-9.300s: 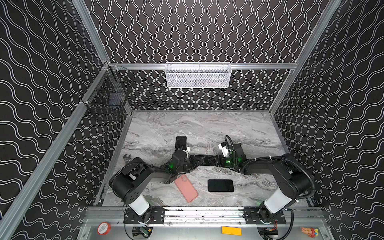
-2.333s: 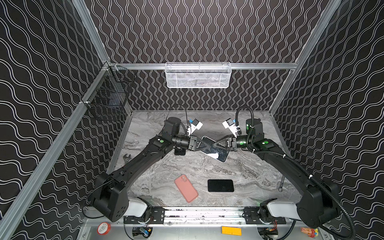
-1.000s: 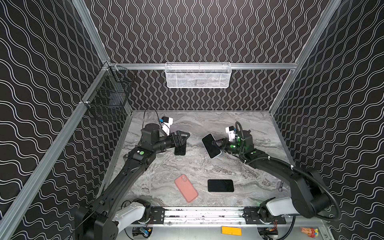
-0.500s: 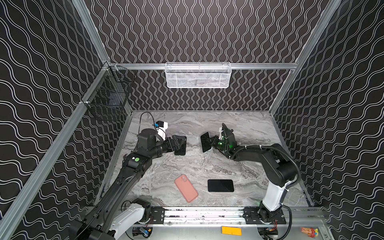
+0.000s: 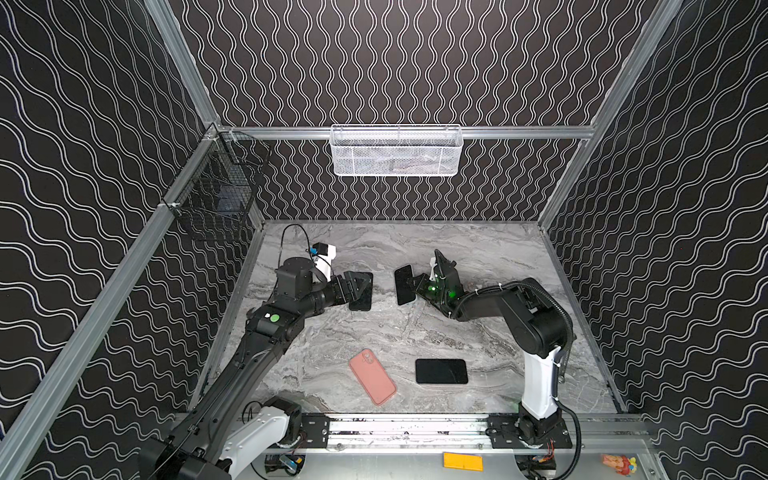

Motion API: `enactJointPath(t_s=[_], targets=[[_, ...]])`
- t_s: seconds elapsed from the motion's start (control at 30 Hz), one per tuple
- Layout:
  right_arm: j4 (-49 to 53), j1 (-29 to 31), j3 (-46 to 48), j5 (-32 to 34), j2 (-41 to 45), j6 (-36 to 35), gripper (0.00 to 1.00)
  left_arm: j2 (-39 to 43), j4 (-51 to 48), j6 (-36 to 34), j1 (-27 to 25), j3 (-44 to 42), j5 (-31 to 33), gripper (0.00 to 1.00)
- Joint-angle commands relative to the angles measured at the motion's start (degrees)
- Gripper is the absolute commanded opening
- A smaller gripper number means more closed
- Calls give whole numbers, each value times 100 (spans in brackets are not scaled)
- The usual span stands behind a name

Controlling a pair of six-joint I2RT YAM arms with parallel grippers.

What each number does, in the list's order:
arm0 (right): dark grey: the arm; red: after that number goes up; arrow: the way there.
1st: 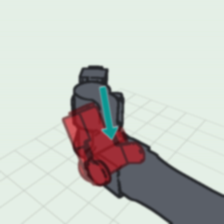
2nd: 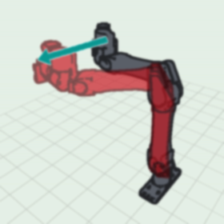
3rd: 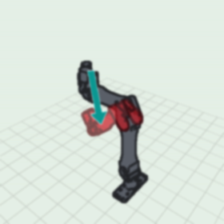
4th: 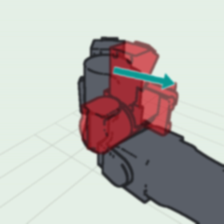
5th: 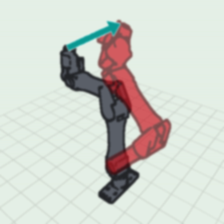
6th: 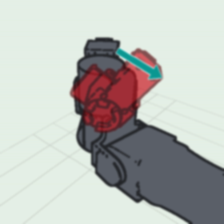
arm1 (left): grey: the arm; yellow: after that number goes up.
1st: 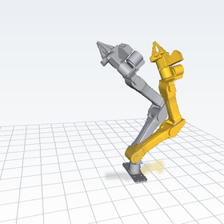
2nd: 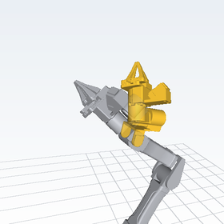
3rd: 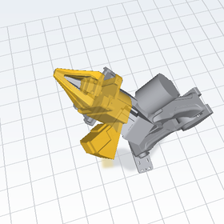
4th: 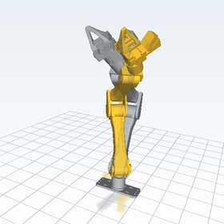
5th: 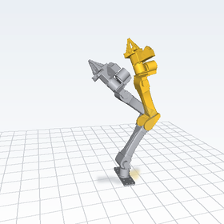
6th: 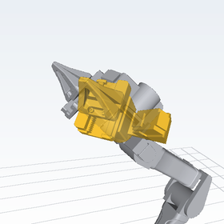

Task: Put the phone into the phone case
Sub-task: 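Lower the cased phone flat onto the table with the right gripper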

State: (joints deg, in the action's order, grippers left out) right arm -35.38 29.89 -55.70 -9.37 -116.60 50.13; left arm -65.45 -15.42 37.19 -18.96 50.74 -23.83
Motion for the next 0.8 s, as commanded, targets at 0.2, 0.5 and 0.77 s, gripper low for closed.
enactJointPath(t_s=[0.2,0.5,0.77], targets=[[-181,68,-40,92,-97,35,25,-36,161,-19,15,11,-72,75],[137,109,-377,18,-283,-98,28,-84,155,8,15,61,-110,75],[304,110,-515,18,-355,-194,30,-101,136,6,15,102,-113,75]])
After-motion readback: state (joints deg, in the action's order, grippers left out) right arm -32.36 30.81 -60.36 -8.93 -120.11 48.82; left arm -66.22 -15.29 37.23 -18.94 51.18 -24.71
